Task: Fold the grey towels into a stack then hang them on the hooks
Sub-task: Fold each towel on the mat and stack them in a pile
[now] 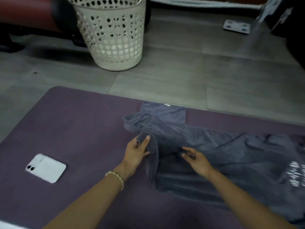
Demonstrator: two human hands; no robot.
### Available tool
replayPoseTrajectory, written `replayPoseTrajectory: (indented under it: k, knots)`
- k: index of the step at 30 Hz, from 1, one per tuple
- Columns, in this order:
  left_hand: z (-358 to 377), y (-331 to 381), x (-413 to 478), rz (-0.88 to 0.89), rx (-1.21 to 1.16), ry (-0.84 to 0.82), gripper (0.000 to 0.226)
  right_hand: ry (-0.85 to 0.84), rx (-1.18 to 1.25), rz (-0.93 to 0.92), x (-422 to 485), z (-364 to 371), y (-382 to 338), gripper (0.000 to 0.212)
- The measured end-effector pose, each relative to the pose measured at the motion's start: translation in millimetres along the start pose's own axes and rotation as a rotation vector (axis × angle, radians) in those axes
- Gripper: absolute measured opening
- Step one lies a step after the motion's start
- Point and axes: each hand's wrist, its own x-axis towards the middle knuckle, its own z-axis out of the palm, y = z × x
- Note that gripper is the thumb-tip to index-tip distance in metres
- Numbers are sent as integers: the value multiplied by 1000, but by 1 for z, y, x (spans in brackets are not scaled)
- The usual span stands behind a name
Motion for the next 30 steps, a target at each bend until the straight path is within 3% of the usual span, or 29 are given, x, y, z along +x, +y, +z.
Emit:
replayPoseTrajectory:
  k: [7,15,22,30]
  knots:
    - [129,32,-15,73,105,-186,18,235,78,35,-44,-115,39,29]
    - [252,-11,-42,53,241,-350,28,670,87,227,-120,-216,125,45]
    - [311,-54,-58,-12,289,-427,36,920,243,434,-168,-267,200,50]
    - [344,-83,-65,-33,290,-444,19,1103,418,606,-195,-293,246,65]
